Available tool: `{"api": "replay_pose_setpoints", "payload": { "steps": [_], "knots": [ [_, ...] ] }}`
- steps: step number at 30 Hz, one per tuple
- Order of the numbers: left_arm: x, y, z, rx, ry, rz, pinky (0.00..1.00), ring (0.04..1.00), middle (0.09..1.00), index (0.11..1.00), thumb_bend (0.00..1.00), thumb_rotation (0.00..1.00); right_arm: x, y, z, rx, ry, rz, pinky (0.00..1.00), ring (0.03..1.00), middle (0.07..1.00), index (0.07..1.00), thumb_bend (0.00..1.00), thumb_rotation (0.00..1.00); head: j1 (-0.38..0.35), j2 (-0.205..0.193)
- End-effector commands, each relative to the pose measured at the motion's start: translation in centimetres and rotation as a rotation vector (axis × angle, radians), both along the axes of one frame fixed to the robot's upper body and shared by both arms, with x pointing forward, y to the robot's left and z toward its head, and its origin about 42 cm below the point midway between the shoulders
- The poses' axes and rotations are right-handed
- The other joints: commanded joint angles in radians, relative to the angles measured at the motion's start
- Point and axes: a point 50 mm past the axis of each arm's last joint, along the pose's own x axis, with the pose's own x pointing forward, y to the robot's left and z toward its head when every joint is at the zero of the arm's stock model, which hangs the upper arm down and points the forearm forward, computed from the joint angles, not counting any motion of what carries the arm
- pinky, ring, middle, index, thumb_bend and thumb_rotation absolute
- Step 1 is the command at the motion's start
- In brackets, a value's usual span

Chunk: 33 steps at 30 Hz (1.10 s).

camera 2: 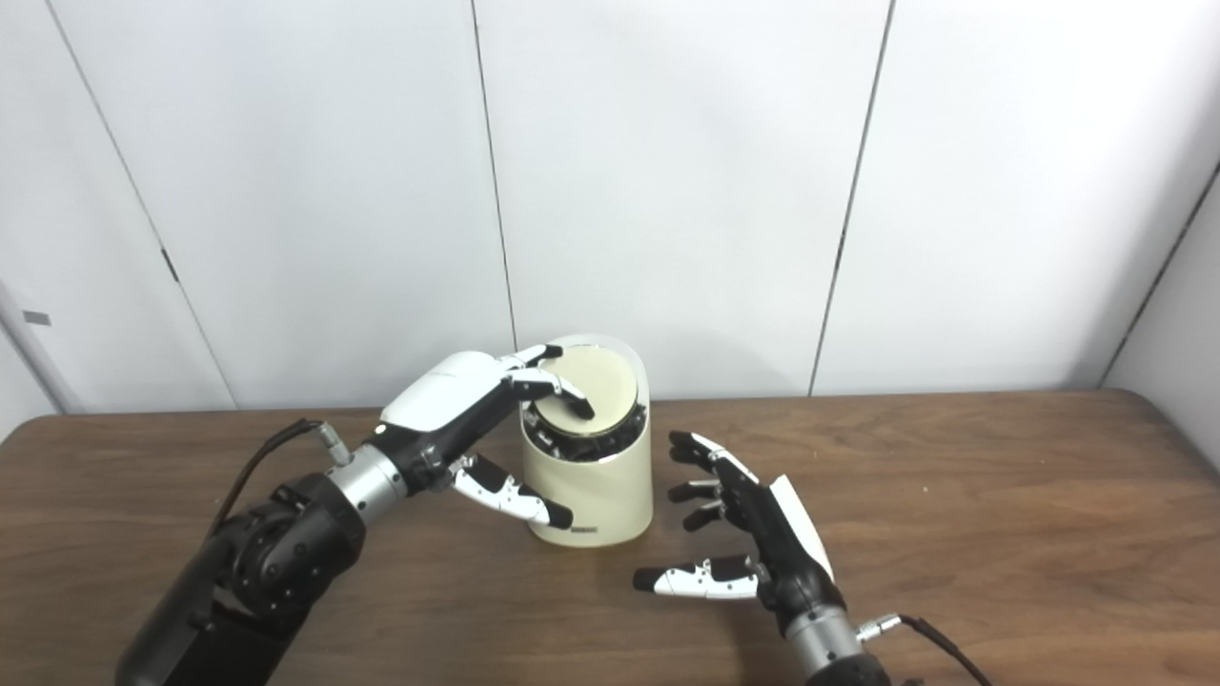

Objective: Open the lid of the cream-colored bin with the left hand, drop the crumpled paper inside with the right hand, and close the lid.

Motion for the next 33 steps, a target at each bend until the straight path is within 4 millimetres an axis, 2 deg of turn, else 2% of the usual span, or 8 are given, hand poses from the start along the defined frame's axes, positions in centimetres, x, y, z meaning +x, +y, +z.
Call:
{"api": "replay_pose_setpoints", "payload": {
  "steps": [1, 10, 14, 19, 25, 29, 33],
  "knots": [
    [0.2, -0.1, 1.7, 0.047, -0.100, -0.007, 1.00, 0.974, 0.774, 0.753, 1.00, 0.33, 0.5, 0.4, 2.3, 0.011, -0.096, 0.006, 0.55, 0.702, 0.840, 0.841, 0.83, 0.09, 0.000, 0.001],
    [0.0, -0.7, 0.9, 0.312, -0.193, 0.022, 1.00, 0.977, 0.776, 0.771, 1.00, 0.34, 0.5, 0.4, 2.5, 0.004, -0.102, 0.008, 0.54, 0.700, 0.837, 0.835, 0.83, 0.11, 0.001, 0.007],
    [0.0, -1.0, 0.5, 0.408, -0.158, 0.047, 1.00, 0.963, 0.755, 0.741, 1.00, 0.36, 0.4, 0.4, 2.6, 0.002, -0.104, 0.005, 0.55, 0.697, 0.834, 0.835, 0.83, 0.10, 0.001, 0.011],
    [0.3, -1.1, 0.2, 0.447, -0.120, 0.051, 1.00, 0.917, 0.709, 0.680, 1.00, 0.38, 0.4, 0.4, 2.7, 0.016, -0.101, 0.006, 0.55, 0.700, 0.837, 0.835, 0.82, 0.09, -0.001, 0.014],
    [0.2, -0.8, 0.5, 0.423, -0.109, 0.054, 1.00, 0.899, 0.692, 0.665, 1.00, 0.41, 0.4, 0.3, 2.7, 0.019, -0.101, 0.003, 0.55, 0.699, 0.839, 0.836, 0.81, 0.09, -0.002, 0.012],
    [-0.3, -0.3, 1.3, 0.308, -0.168, 0.056, 1.00, 0.900, 0.713, 0.690, 0.98, 0.41, 0.4, 0.2, 2.6, 0.018, -0.100, 0.000, 0.56, 0.700, 0.838, 0.835, 0.81, 0.09, -0.001, 0.009],
    [-0.6, 0.1, 1.9, 0.197, -0.260, 0.043, 0.96, 0.869, 0.691, 0.682, 0.97, 0.36, 0.4, 0.1, 2.6, 0.022, -0.097, -0.002, 0.56, 0.701, 0.841, 0.834, 0.81, 0.09, 0.003, 0.007]
  ]
}}
